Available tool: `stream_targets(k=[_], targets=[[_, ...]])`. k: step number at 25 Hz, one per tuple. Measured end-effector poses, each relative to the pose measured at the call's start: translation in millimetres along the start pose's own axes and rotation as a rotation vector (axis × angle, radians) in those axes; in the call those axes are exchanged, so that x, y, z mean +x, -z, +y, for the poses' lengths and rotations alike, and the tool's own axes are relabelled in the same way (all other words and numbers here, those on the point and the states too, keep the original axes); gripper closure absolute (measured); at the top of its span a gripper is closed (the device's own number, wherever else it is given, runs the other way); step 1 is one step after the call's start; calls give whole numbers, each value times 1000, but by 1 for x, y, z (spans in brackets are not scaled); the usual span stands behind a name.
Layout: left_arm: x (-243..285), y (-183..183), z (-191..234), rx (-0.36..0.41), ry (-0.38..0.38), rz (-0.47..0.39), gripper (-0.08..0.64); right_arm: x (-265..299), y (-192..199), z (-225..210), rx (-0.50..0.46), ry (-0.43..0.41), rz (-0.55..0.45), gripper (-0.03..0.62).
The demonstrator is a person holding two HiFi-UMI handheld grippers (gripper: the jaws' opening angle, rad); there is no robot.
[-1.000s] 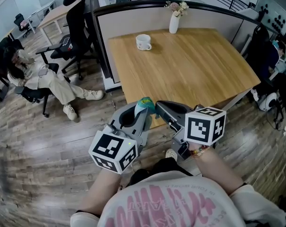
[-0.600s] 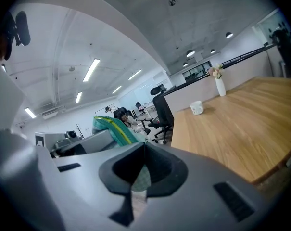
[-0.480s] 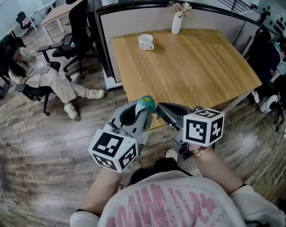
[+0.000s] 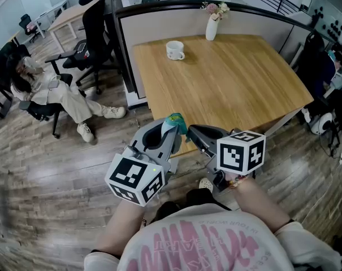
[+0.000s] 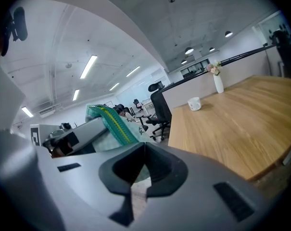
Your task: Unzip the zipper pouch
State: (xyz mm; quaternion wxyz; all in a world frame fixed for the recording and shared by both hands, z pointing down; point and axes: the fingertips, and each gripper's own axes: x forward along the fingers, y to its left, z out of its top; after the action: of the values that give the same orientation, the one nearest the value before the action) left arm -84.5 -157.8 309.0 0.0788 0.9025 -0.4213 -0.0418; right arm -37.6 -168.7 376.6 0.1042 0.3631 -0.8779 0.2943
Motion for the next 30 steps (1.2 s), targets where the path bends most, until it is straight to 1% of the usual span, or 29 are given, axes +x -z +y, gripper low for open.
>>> stream_targets(k=[6,19,24,28,29,30], targets=[[-2,-2,1,-25,0,-12,552,1,6,-6,8,16,13,591],[-3,-8,3,-34,-6,-19,552,-1,13,-18,19,45,29,591],[0,-1,4,-76,-1,-10,552,-4,12,-29,25,60,21,590],[1,12,0,-130,27,8,552,-11,11,-43,37,112,1,584],[1,14,0,-136,29,11,552,-14,10,-46,43,127,-9,572],[1,15,0,-140,30,12,552,-17,8,-50,46,142,-20,525]])
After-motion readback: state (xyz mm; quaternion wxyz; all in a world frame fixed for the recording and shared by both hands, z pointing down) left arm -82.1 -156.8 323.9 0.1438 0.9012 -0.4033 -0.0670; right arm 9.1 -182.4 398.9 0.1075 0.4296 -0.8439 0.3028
